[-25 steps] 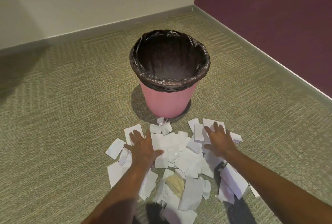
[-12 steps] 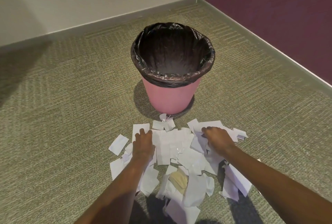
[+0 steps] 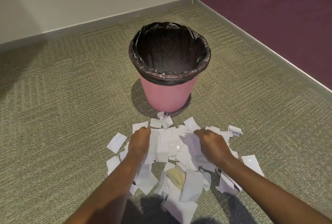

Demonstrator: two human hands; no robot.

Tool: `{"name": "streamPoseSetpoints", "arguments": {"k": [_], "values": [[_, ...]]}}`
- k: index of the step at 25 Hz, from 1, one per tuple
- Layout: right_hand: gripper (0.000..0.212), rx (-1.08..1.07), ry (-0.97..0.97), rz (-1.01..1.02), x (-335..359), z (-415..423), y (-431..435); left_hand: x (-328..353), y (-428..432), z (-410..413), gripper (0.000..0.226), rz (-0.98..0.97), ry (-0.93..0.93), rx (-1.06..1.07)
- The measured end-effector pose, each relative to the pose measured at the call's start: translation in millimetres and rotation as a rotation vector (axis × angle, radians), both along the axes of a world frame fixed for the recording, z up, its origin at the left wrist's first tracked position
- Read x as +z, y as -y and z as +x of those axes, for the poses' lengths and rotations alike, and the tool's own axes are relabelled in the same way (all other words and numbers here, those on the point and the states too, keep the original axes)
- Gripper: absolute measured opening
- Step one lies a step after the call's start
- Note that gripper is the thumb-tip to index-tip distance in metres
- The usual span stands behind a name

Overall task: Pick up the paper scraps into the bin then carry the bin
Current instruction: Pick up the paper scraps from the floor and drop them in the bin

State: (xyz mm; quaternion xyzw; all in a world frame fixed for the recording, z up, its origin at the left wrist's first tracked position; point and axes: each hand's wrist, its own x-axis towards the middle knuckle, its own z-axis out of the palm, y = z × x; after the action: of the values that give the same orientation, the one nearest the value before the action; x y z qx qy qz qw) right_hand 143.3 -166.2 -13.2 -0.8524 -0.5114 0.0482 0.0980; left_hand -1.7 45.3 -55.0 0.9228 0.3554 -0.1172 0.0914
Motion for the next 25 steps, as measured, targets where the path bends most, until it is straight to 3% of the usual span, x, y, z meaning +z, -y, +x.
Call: {"name": "streamPoseSetpoints", "arguments": {"k": [3,6,9,13,21,25], "values": [[0.032,-0.116,-0.119,0.205,26.7,0.8,-3.8,26.8,-4.7,1.2,0.014,-0.131,0.246,0.103],[0.023,-0.308,-0.263,0.396,59.1,5.8,-7.9,69.8,-9.1,8.9,0.028,-0.218,0.524,0.198],[0.017,-0.411,-0.474,0.563,95.5,6.7,-11.2,124.0,-12.8,12.2,0.029,-0.318,0.78,0.284],[0.04,-0.372,-0.676,0.835,155.7,-2.1,-21.6,203.5,-17.9,6.6,0.027,-0.45,0.995,0.264],[0.023,-0.411,-0.625,1.095,234.2,20.3,-70.5,301.0,-45.6,24.4,0.03,-0.527,1.241,0.145],[0.024,-0.54,-0.569,1.025,229.8,47.4,-108.6,293.4,-70.2,90.4,0.028,-0.602,1.294,0.384]]}}
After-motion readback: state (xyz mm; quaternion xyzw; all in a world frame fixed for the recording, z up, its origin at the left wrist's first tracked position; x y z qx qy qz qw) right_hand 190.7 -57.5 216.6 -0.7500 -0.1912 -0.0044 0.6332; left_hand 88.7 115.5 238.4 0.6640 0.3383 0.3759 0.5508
